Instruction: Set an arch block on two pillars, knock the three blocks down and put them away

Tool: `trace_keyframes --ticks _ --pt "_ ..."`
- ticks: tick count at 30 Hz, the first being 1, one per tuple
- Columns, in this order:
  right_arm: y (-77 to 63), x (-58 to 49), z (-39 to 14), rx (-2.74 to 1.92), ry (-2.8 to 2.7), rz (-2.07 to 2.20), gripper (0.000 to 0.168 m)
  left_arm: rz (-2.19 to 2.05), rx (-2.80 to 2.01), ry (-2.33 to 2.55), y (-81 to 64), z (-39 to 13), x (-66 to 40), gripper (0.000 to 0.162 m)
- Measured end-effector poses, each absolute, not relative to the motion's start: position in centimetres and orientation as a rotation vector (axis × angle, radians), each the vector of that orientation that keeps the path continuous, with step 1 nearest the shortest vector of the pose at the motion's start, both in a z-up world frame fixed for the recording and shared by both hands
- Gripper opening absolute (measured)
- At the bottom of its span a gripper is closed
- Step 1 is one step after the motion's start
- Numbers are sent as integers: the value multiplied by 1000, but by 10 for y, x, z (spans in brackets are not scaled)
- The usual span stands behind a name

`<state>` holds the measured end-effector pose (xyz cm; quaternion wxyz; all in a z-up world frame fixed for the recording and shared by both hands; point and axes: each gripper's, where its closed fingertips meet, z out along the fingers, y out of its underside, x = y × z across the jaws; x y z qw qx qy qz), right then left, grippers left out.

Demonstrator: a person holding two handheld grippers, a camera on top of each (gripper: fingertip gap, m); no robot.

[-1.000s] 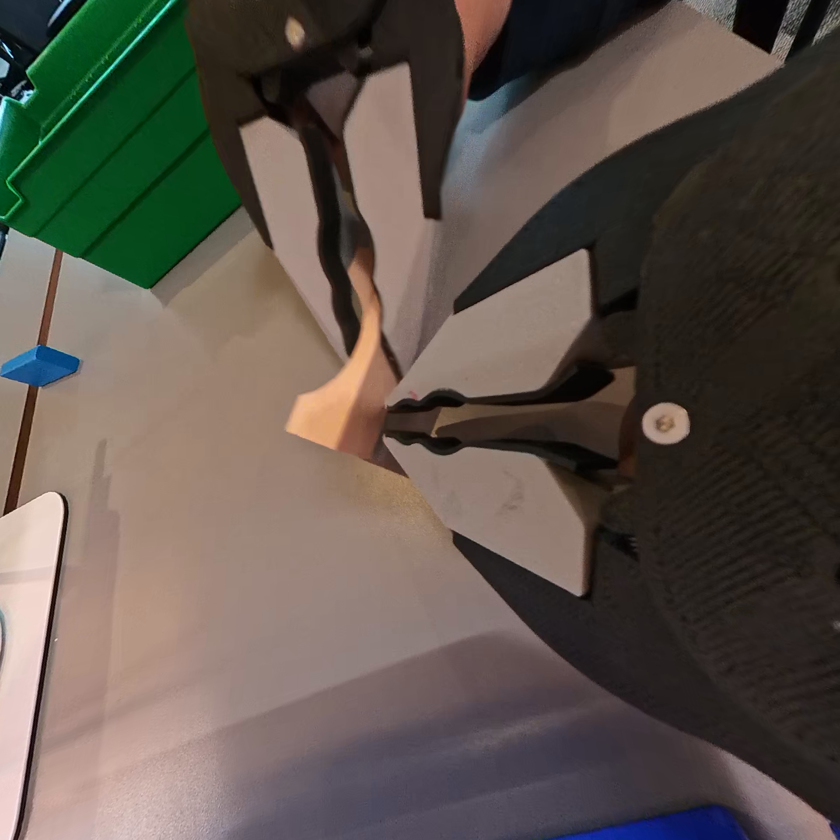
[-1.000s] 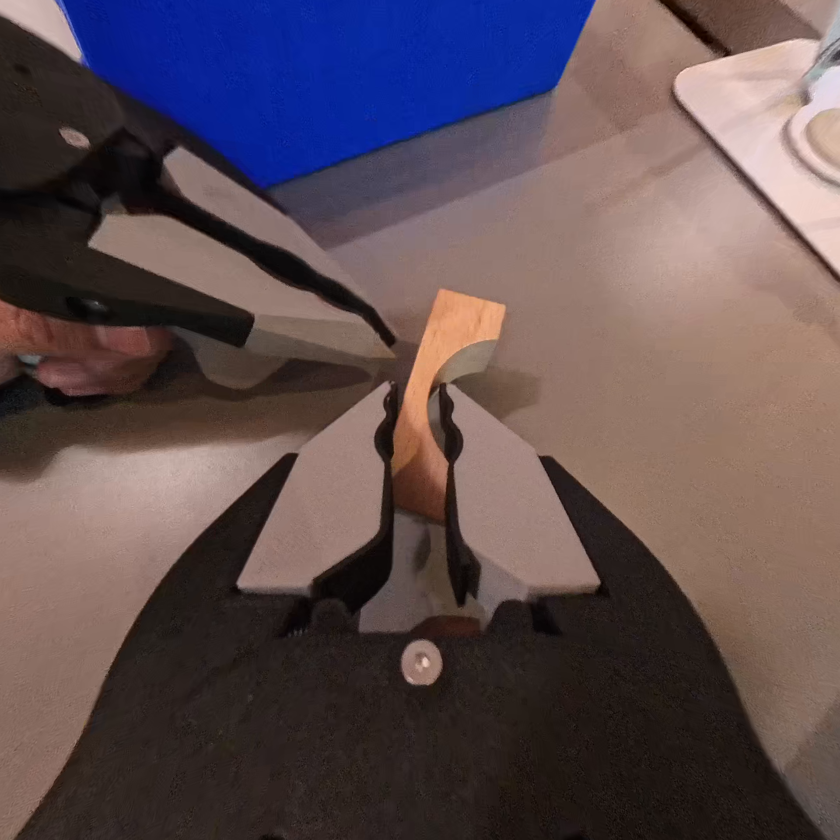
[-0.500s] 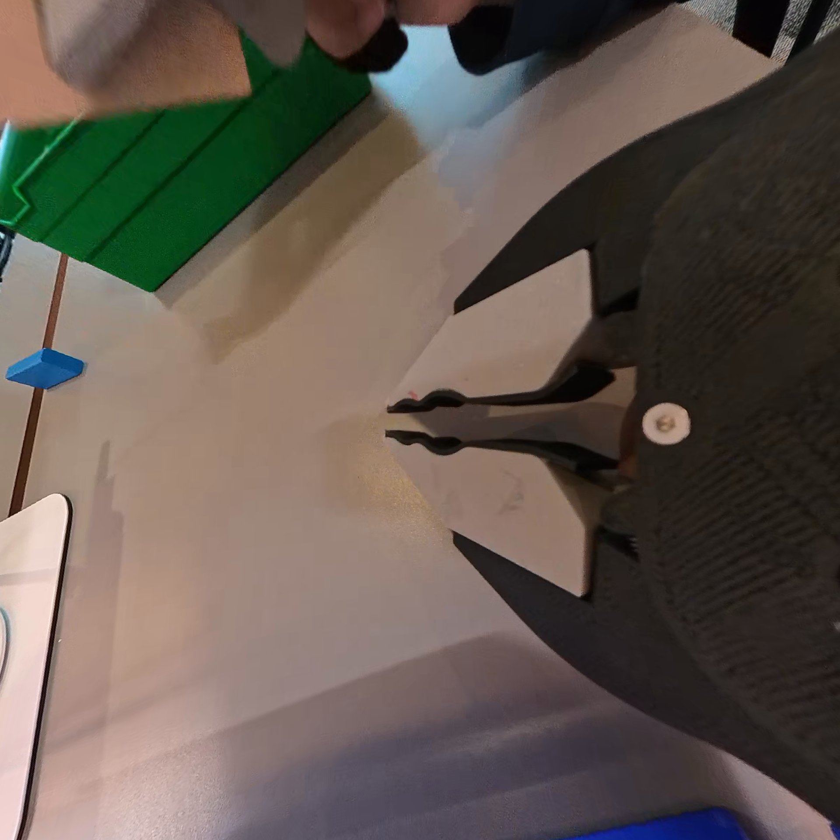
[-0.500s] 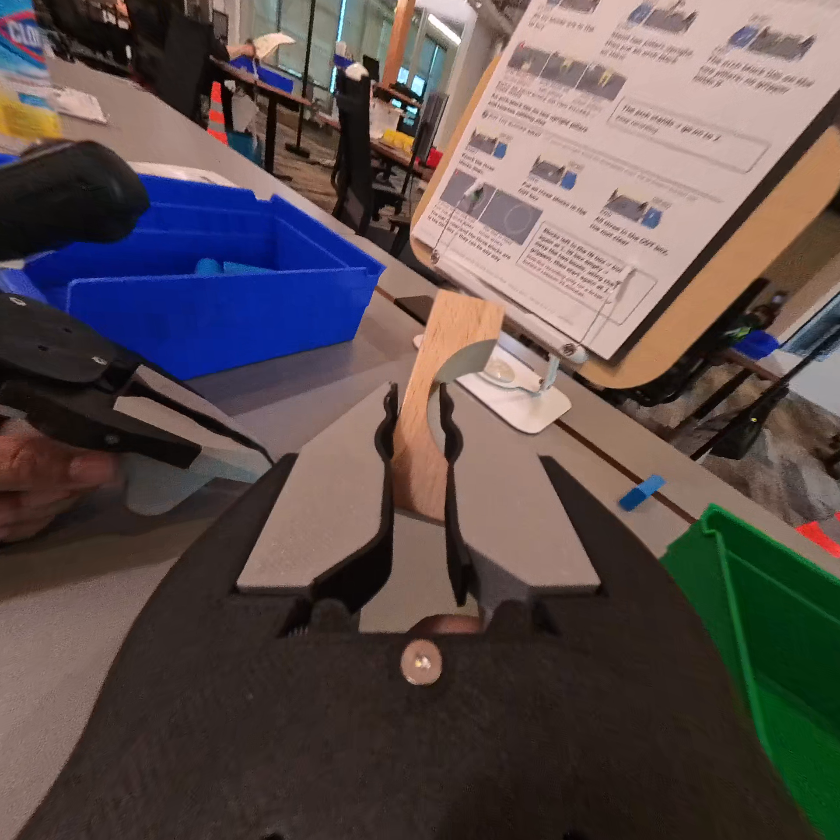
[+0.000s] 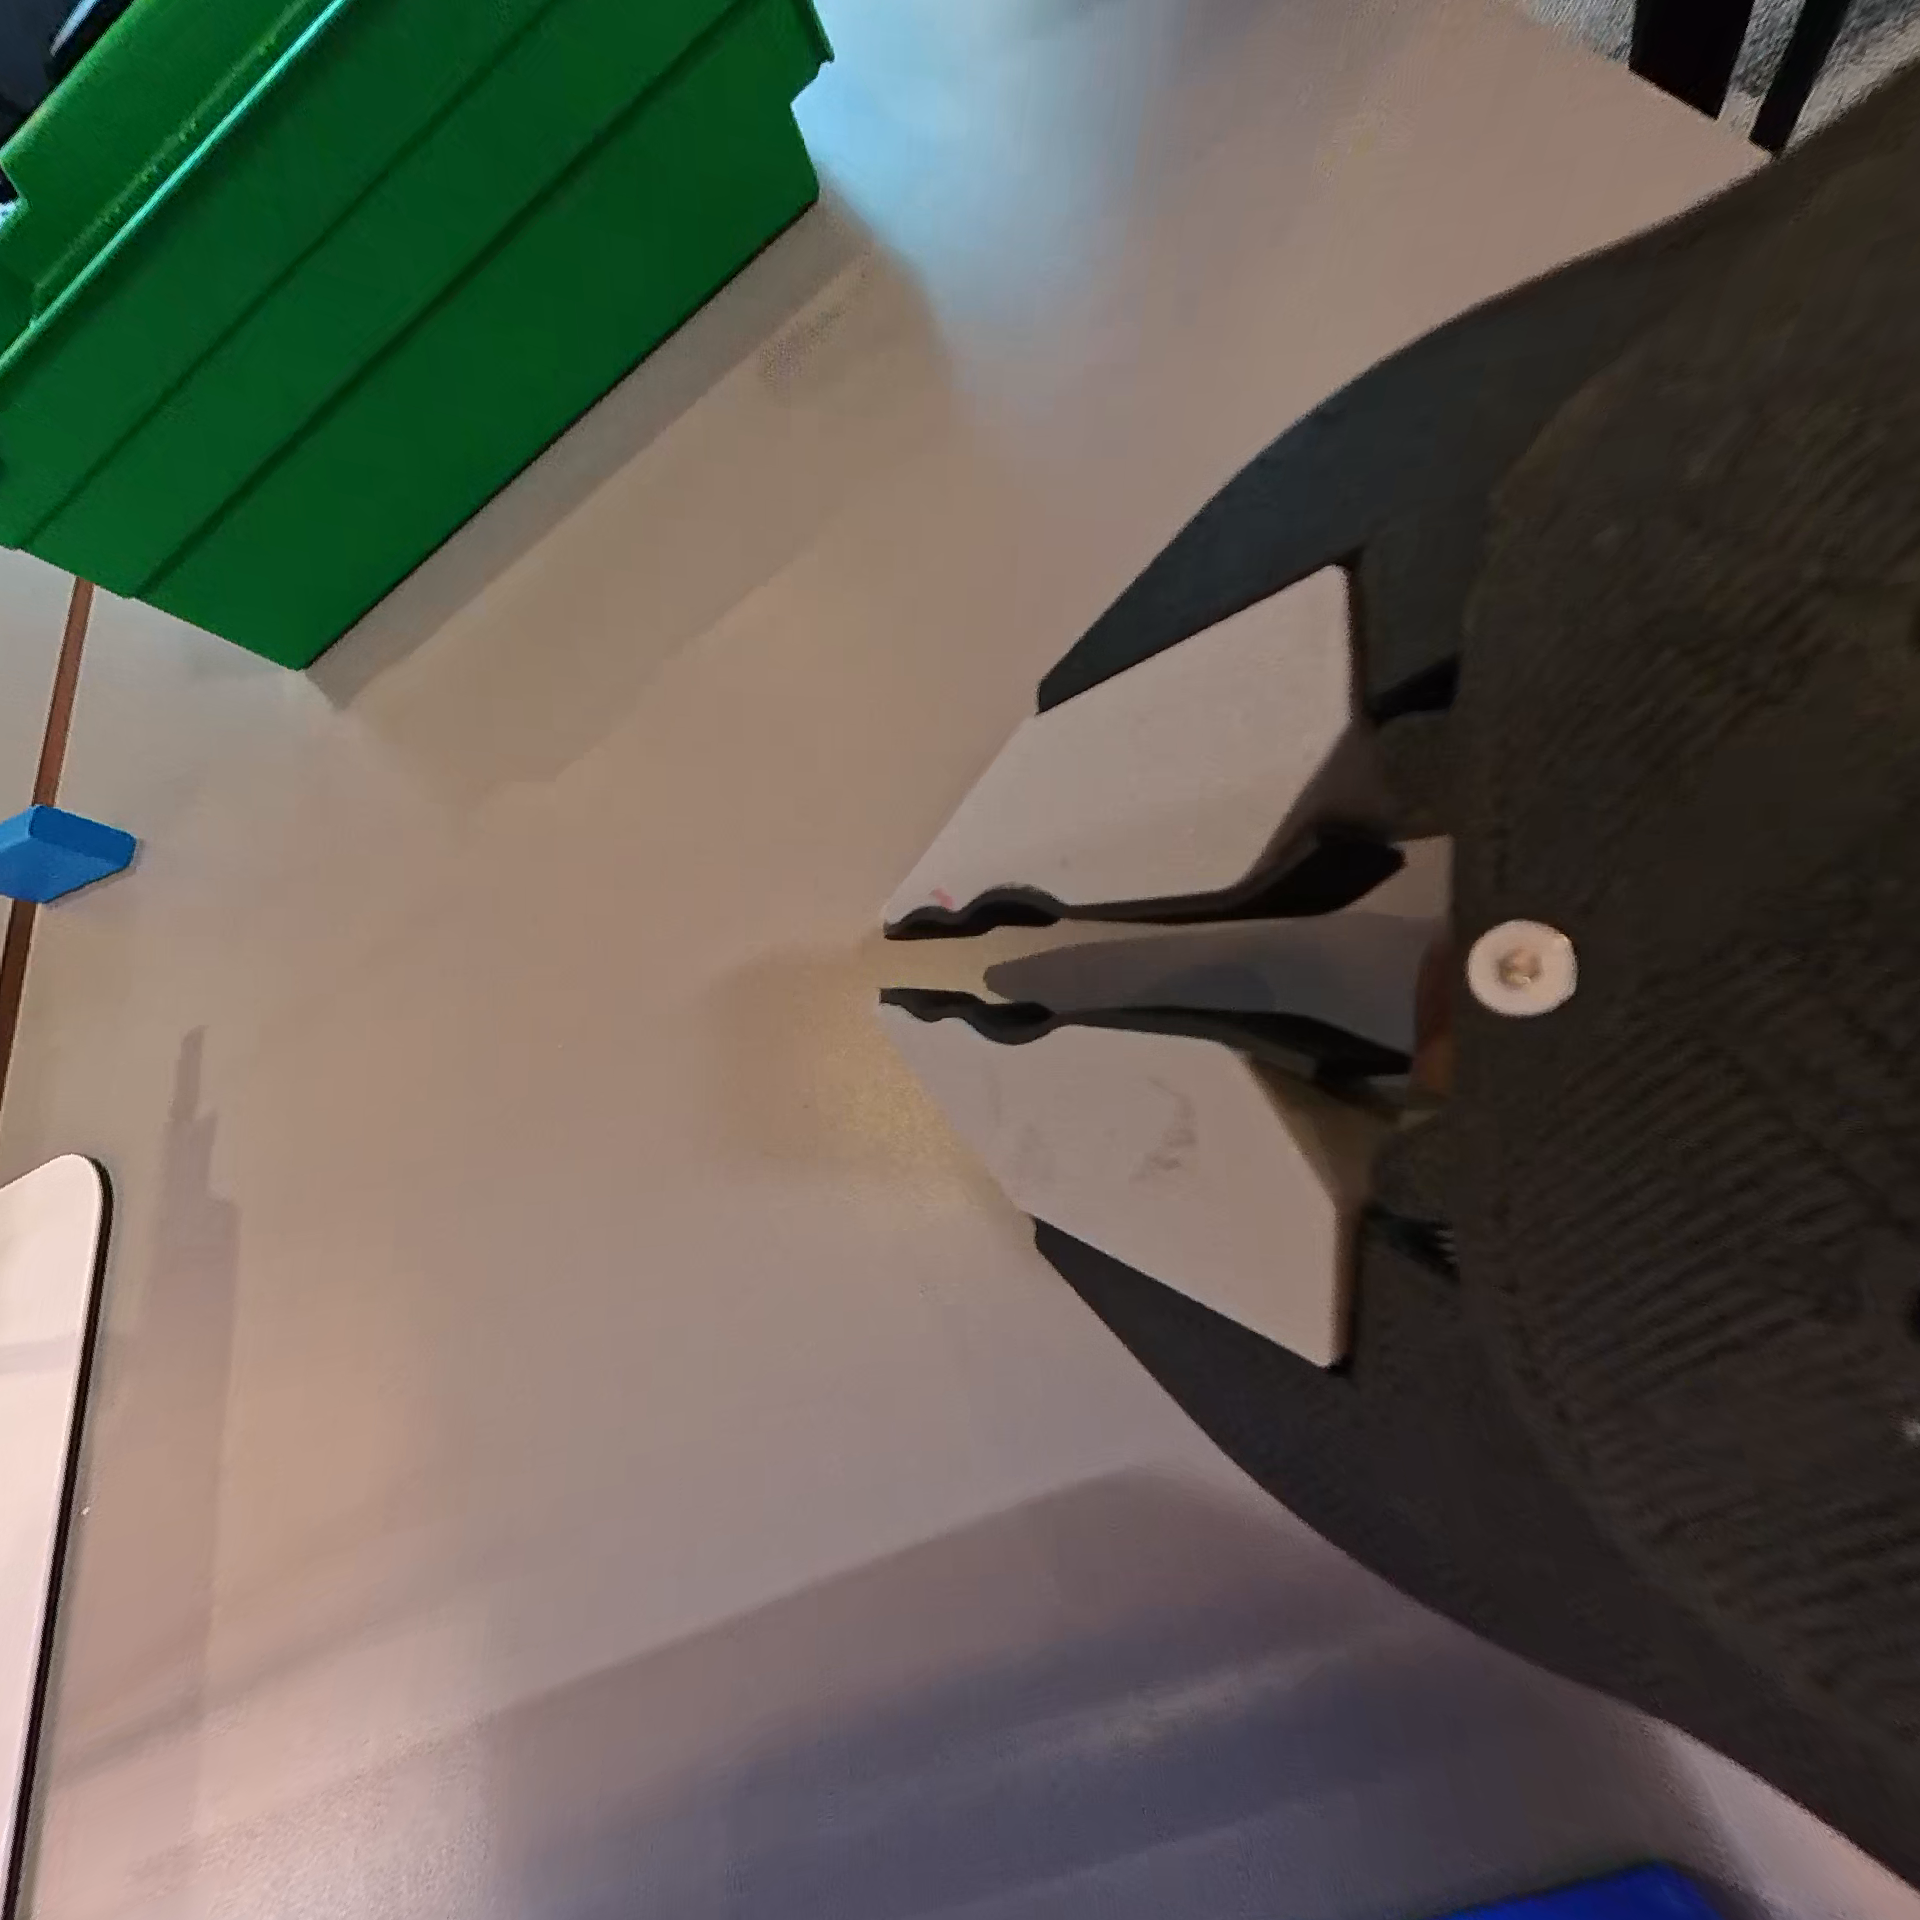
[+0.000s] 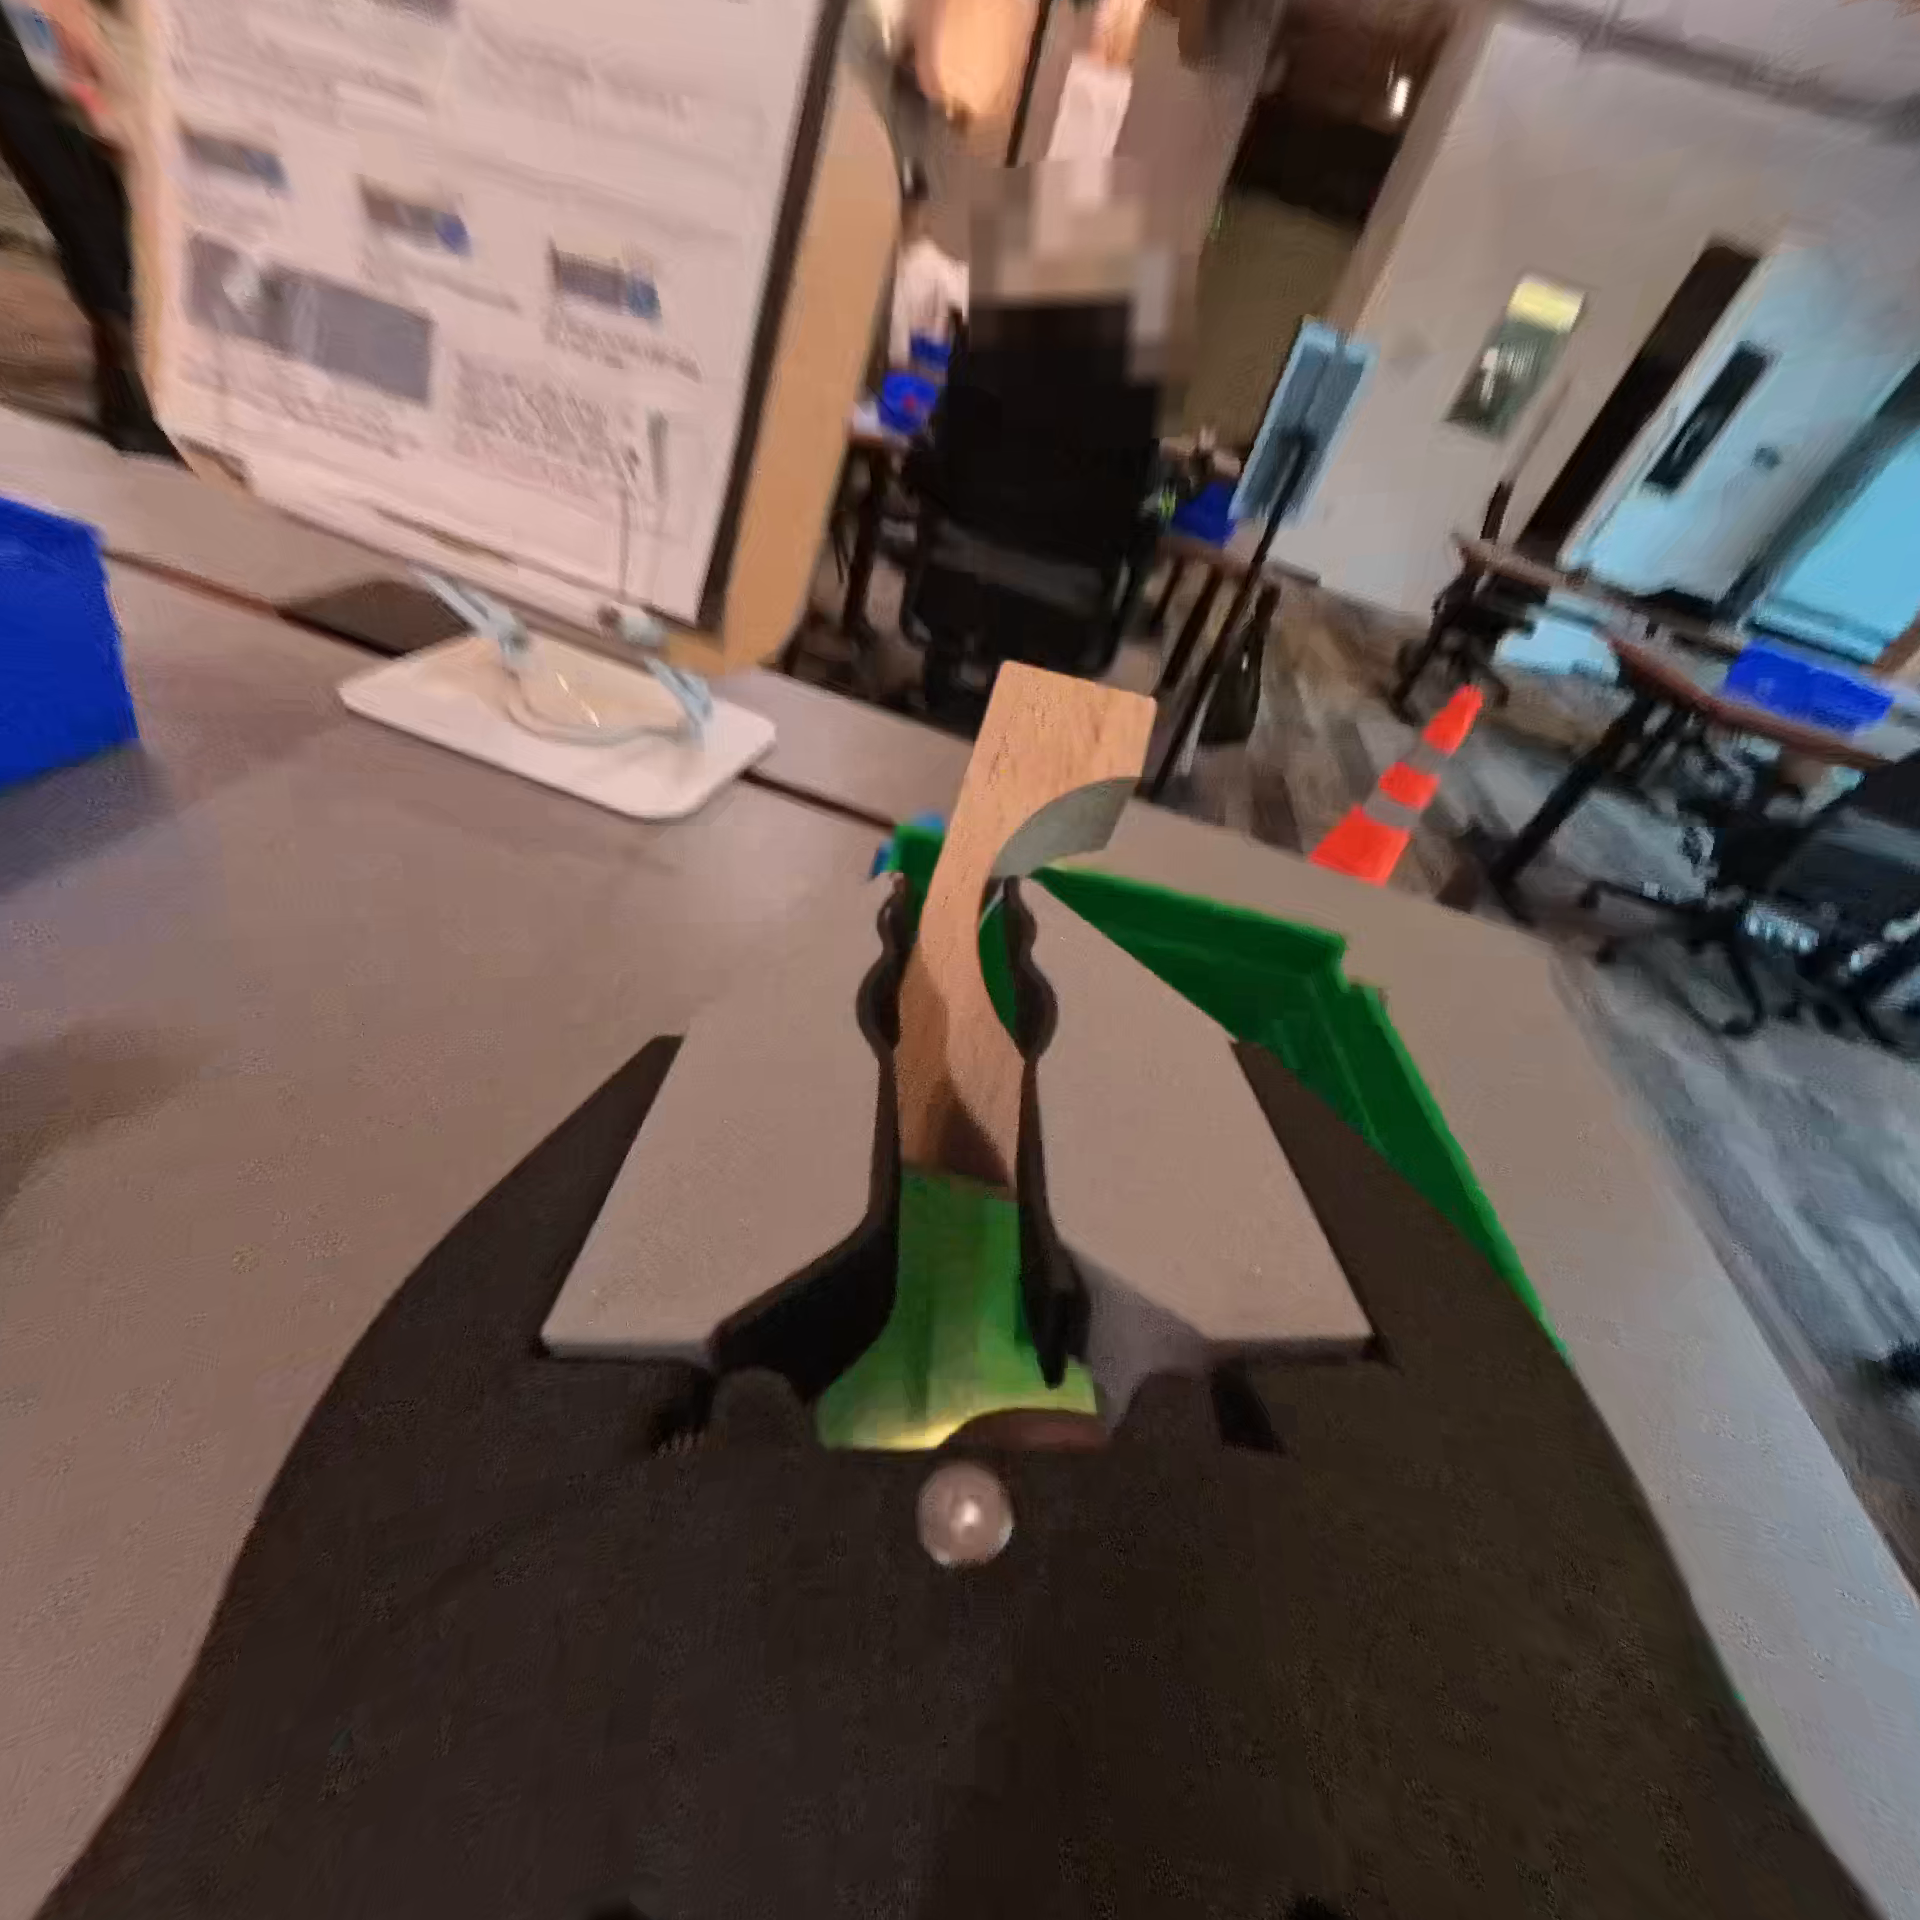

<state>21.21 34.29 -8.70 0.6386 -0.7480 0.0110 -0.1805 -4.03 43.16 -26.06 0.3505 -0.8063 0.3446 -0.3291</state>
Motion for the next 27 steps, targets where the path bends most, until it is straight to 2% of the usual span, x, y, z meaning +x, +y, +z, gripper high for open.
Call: trace_keyframes --ticks 2,4,7,11,17,21,27 --pt "344 241 -135 -1932 117 -373 15 -855 -2086 894 431 -260 -40 6" --pt "344 256 -152 -1969 167 -389 14 -859 -2082 892 431 -260 -40 7" --pt "343 242 -125 -1849 178 -365 28 -880 -2074 884 430 -258 -40 10" --pt "363 157 -81 -1718 -27 -214 25 -873 -2066 891 430 -257 -40 11" --pt "441 98 -148 -1925 -131 -153 25 -893 -2052 893 427 -255 -39 11" --pt "480 134 -204 -2053 -59 -197 29 -917 -2045 889 425 -253 -39 11" --pt "501 226 -204 -2054 23 -482 32 -900 -2037 945 418 -255 -35 11"
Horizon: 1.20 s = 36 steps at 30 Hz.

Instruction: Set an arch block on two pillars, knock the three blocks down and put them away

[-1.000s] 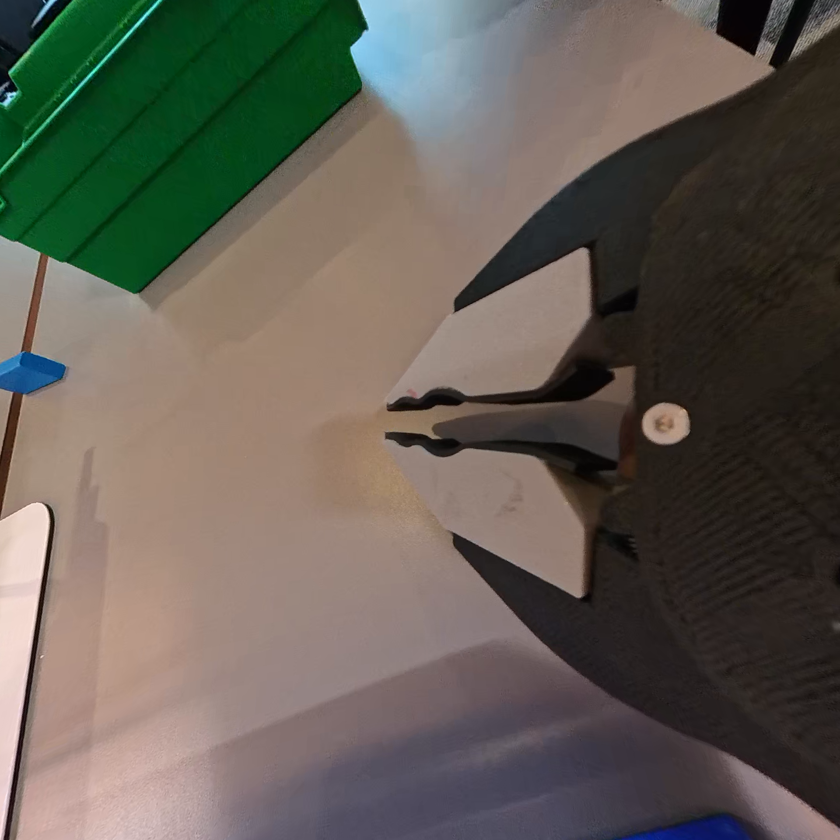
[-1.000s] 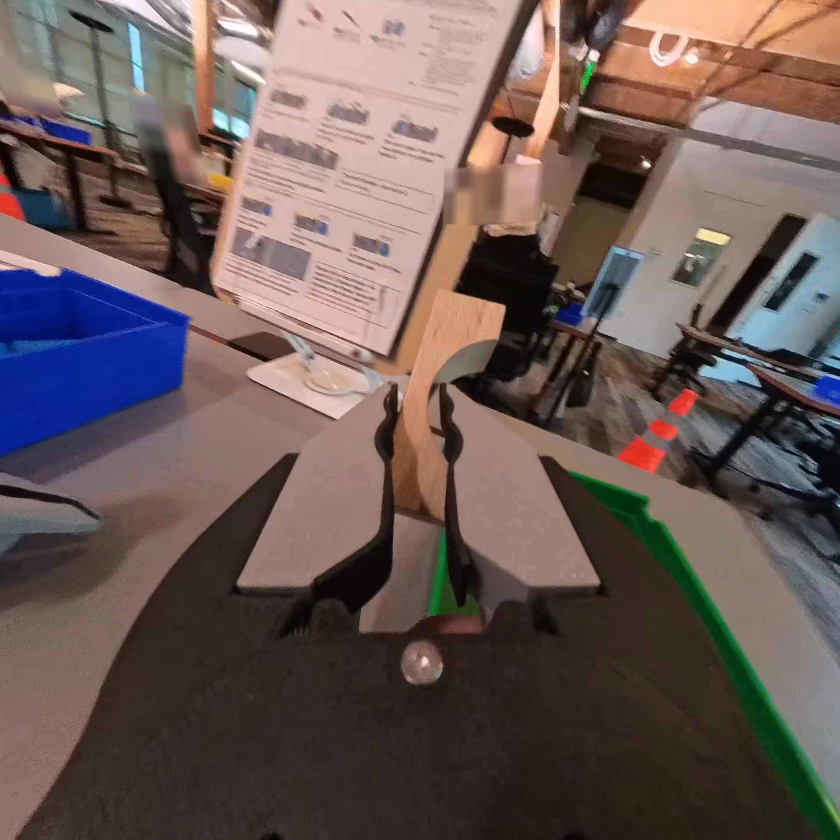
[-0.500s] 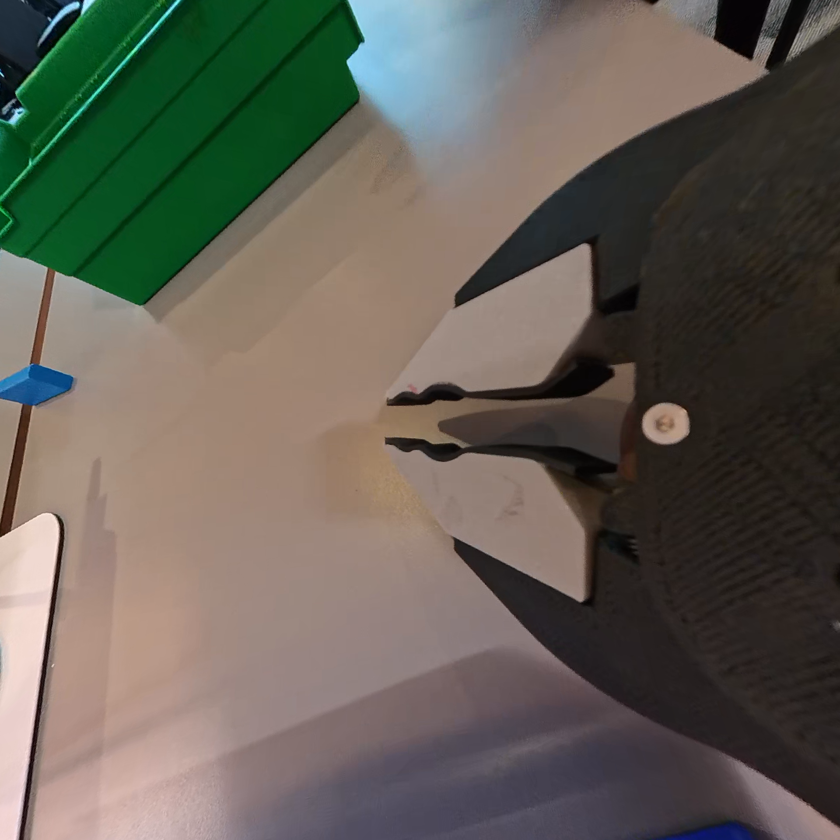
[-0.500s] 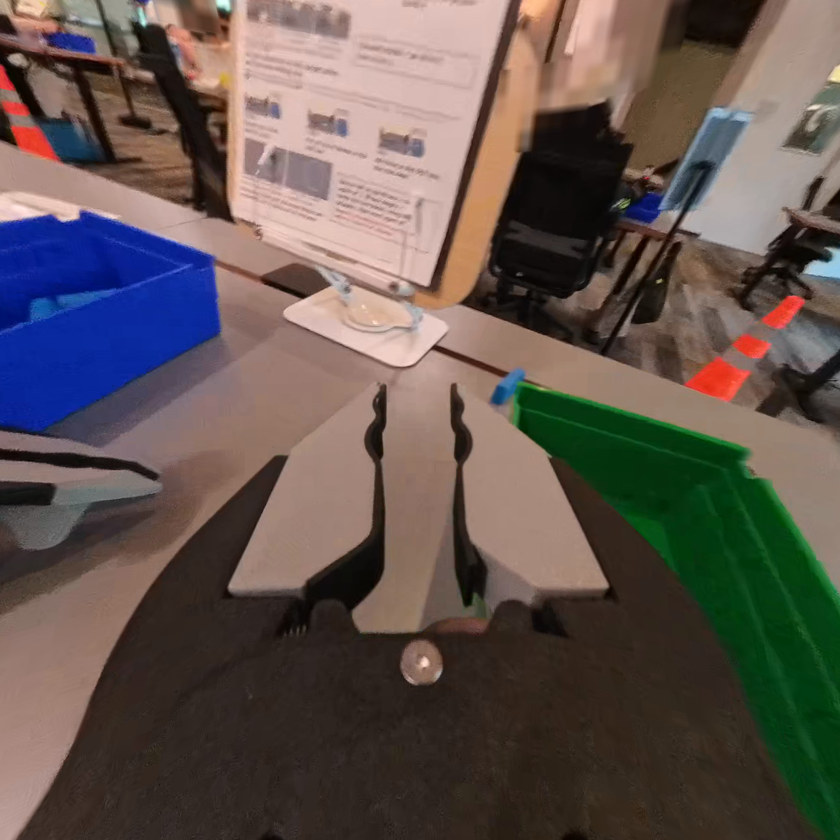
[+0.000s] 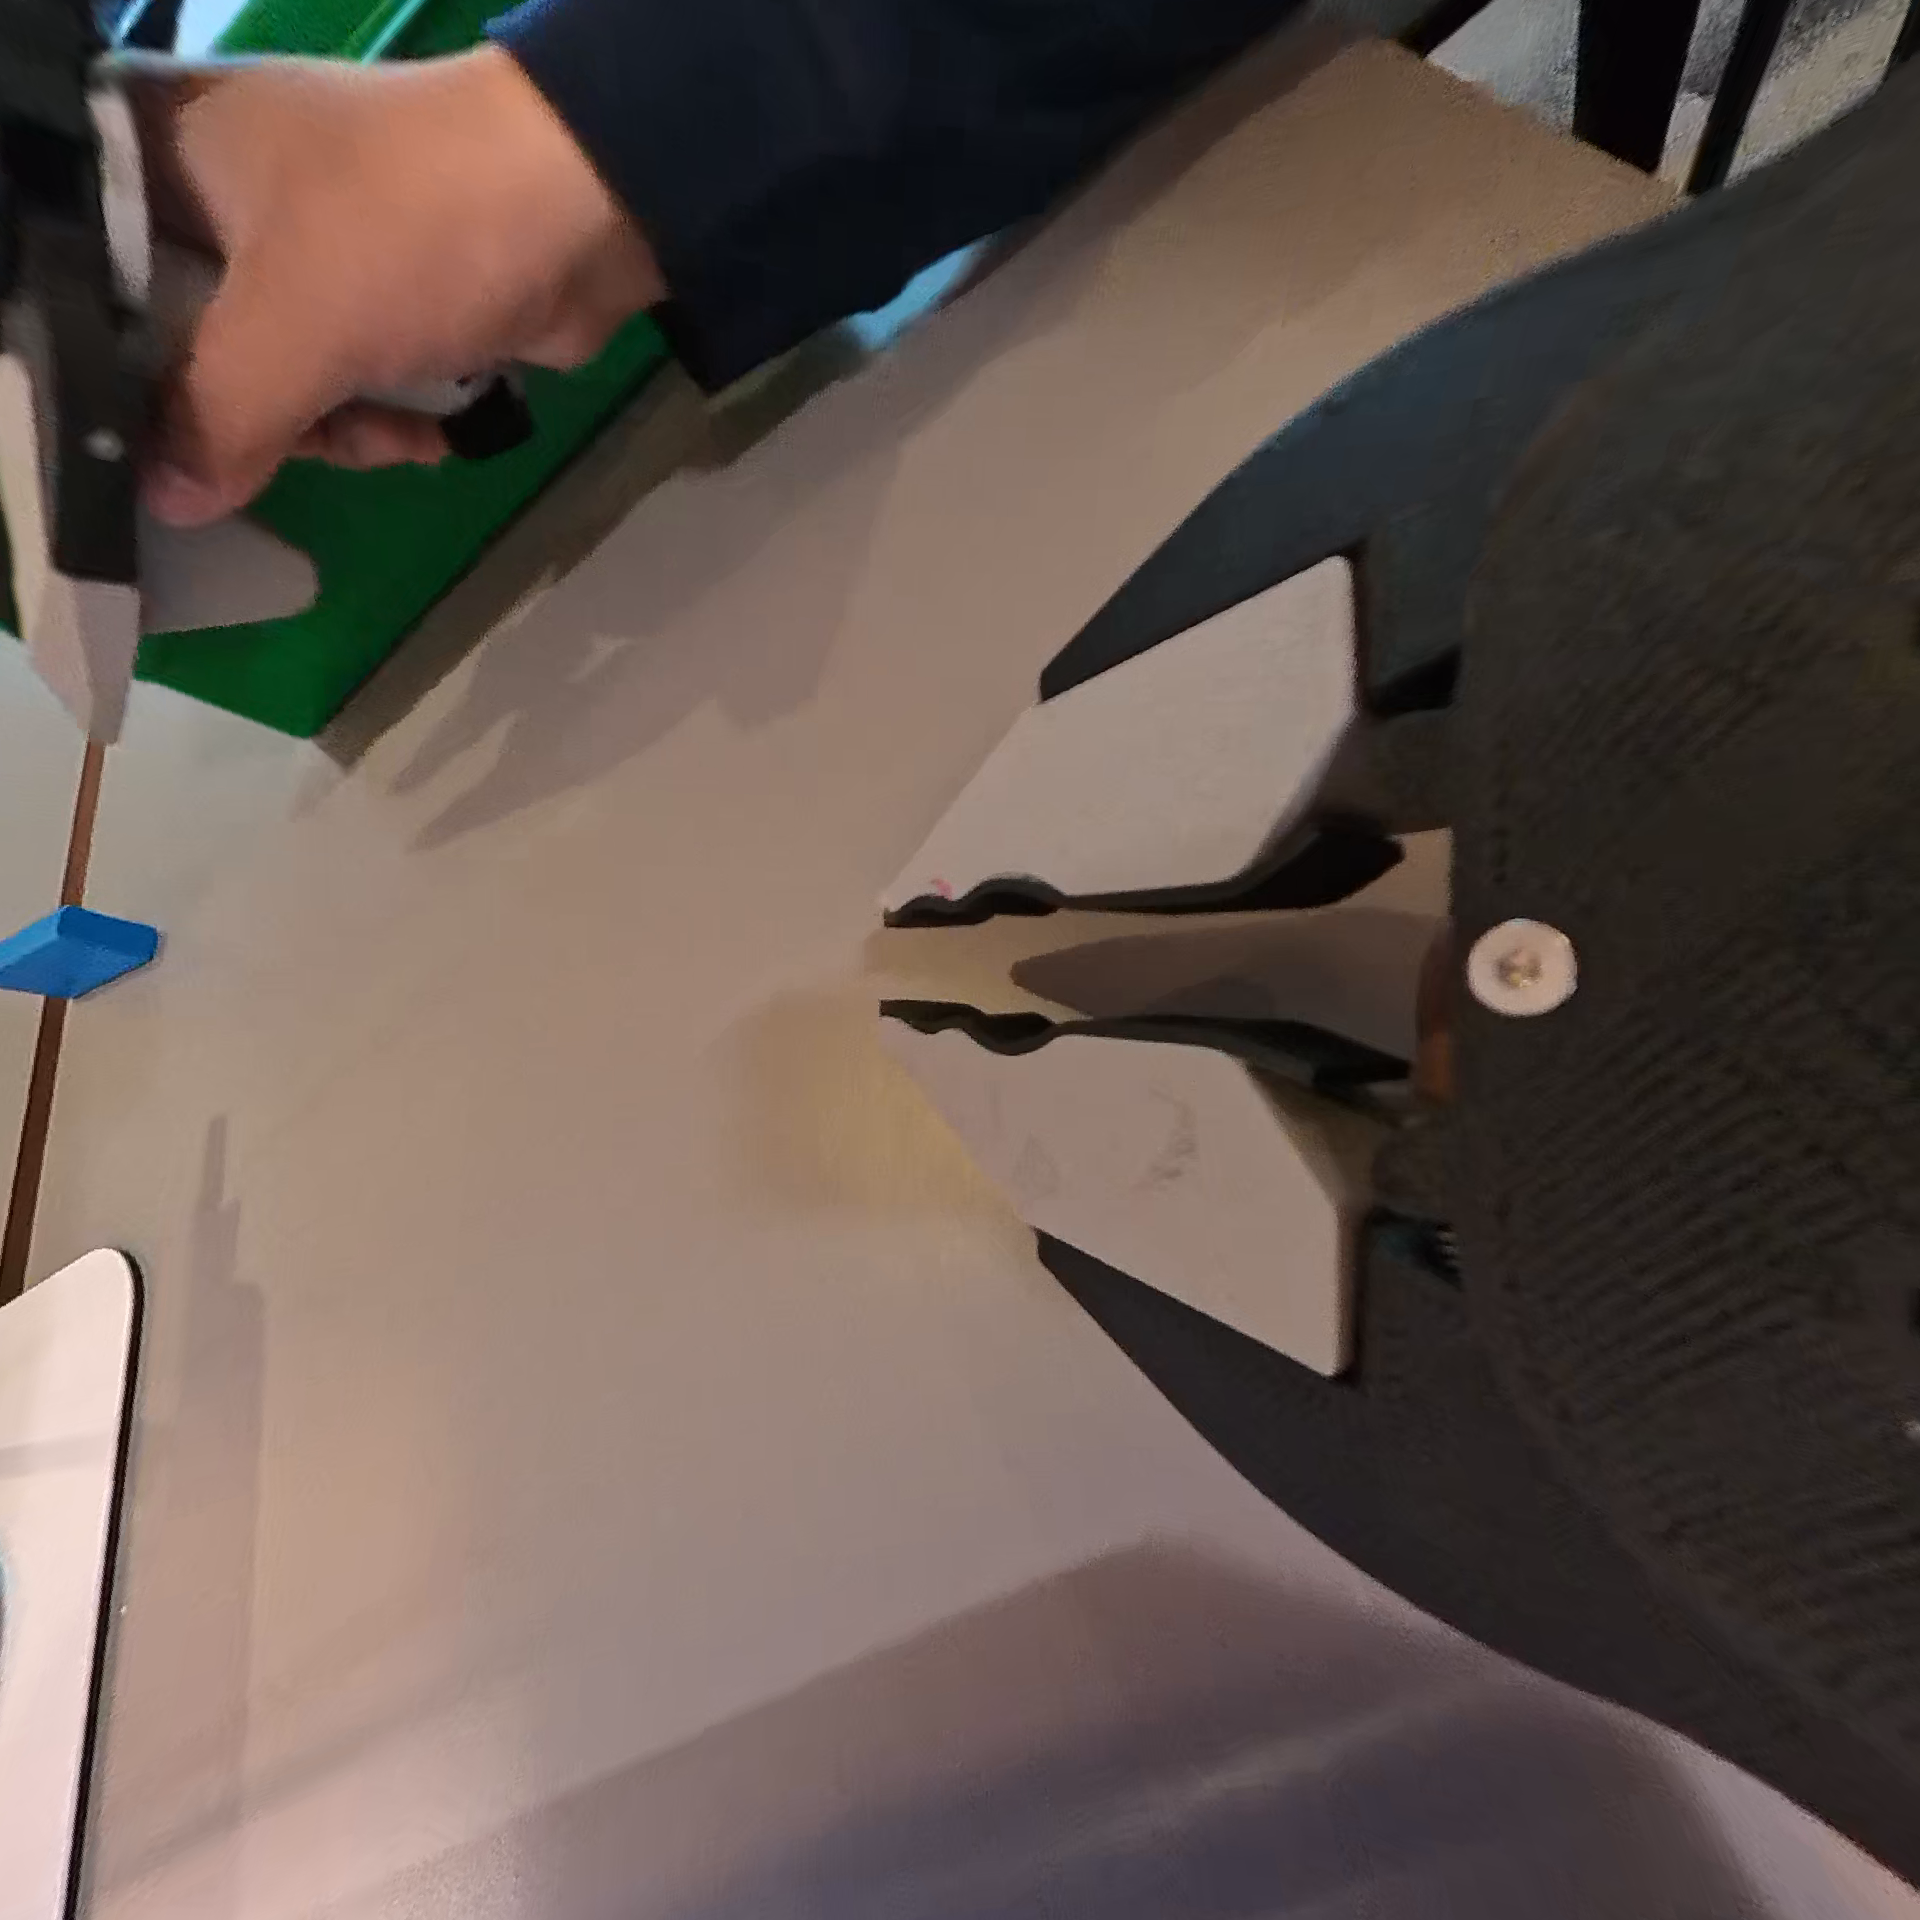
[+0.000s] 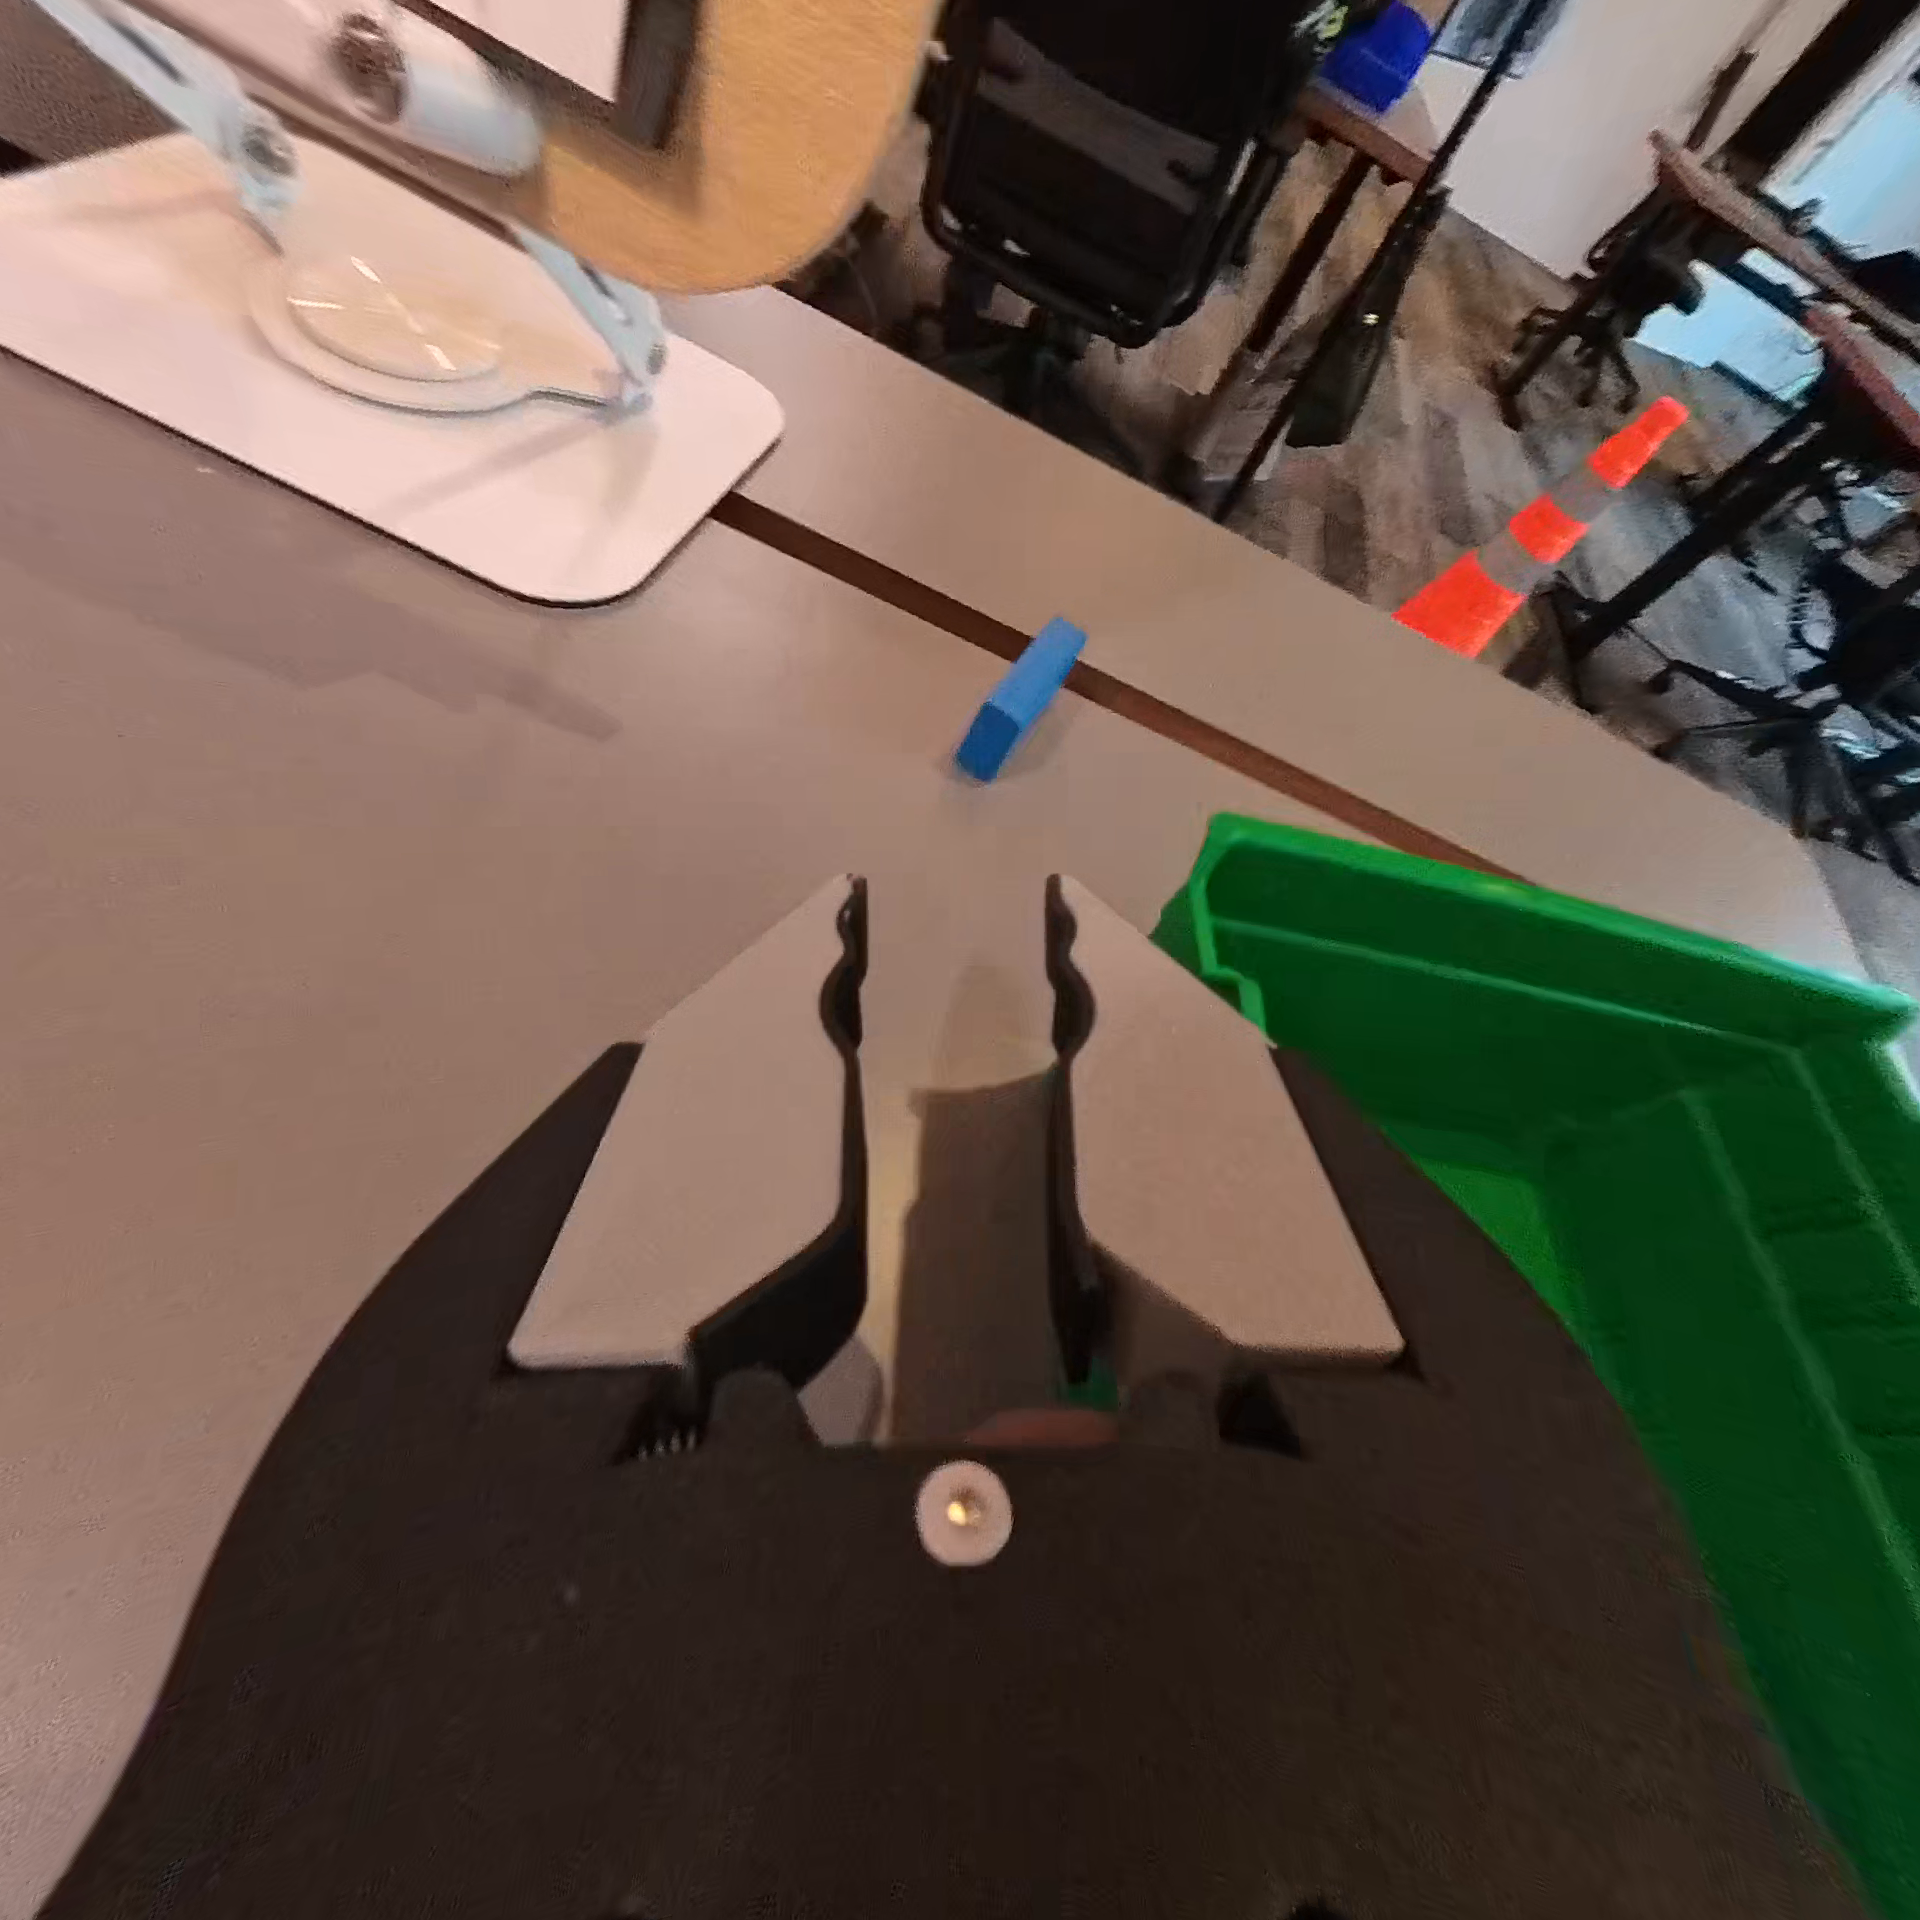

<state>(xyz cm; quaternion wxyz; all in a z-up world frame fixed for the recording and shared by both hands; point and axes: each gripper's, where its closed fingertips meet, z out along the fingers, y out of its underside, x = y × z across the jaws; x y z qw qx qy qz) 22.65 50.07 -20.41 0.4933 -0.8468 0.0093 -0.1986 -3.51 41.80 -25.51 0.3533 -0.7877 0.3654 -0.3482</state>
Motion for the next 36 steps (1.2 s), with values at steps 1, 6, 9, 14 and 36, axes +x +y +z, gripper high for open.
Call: trace_keyframes --ticks 1,6,9,14,36 --pt "507 232 -205 -2050 18 -497 33 -895 -2038 955 417 -256 -34 11" --pt "556 234 -228 -2052 80 -421 51 -903 -2048 961 416 -257 -33 11" --pt "582 255 -241 -2065 157 -506 48 -906 -2053 961 416 -258 -33 11" --pt "605 292 -251 -2128 271 -571 48 -913 -2054 993 411 -259 -30 10" --pt "533 235 -228 -2037 183 -536 13 -950 -2060 972 410 -258 -29 9"
